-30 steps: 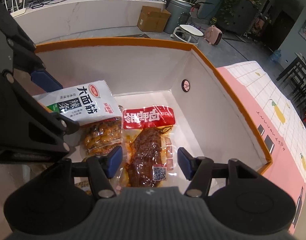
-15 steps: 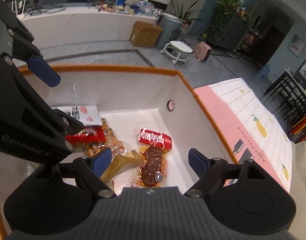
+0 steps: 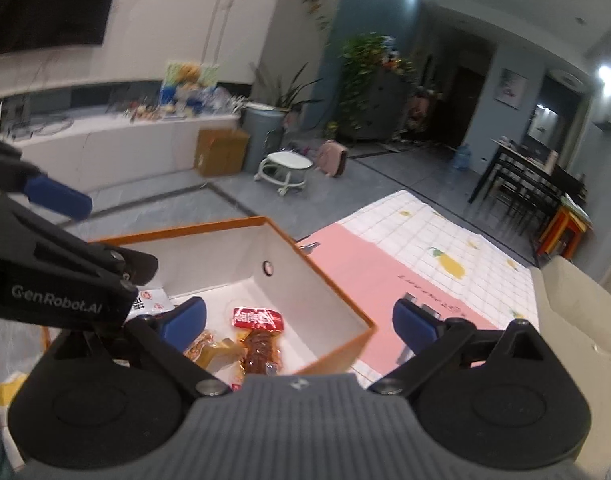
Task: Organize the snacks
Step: 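Withdraw both tools from the box back toward the remaining snacks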
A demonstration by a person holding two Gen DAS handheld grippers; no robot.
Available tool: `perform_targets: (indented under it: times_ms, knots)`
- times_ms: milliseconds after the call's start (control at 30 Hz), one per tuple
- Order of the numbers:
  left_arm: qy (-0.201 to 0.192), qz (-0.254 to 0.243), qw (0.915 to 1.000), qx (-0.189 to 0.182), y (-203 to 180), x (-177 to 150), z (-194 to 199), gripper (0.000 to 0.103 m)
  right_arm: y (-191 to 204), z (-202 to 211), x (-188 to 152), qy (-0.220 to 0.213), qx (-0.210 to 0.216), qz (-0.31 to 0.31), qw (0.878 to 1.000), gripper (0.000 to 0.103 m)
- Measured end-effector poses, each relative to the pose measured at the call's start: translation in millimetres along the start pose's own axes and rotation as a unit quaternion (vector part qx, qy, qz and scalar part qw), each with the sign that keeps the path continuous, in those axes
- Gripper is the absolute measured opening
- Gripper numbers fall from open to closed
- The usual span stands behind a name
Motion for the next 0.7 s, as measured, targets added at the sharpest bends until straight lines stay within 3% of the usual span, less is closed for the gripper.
perform_targets:
  times_ms: [200, 300, 533, 700]
  knots:
    - [-0.009, 0.025, 0.9978, -0.061, -19.2, -12.2, 14.0, 0.084, -24.3, 35.7, -32.3, -0.016, 0.002, -0.057, 0.998, 0.097]
    - [-0.008, 0.031, 0.9963, -0.08, -30.7, -21.7, 15.7, 0.084, -33.3, 51.2, -58.1, -0.011, -0.019, -0.07, 0.997, 0.097]
    - [-0.01, 0.006, 0.9941, -0.108, -70.9, -44.9, 14.2, 0.085, -50.7, 73.2, -115.0, 0.038, -0.034, -0.134, 0.99, 0.099]
    - [0.002, 0.001, 0.9918, -0.128, -92.7, -57.8, 4.6, 0.089, -58.8, 71.5, -150.5, 0.079, -0.061, -0.143, 0.985, 0.099]
Point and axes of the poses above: each gripper's, at about its wrist camera, not at the fingertips, and z roughly against the way its jaws point, y to its left, x to its top, the point moved 1 cm from there along -z, roughly the way its jaws point
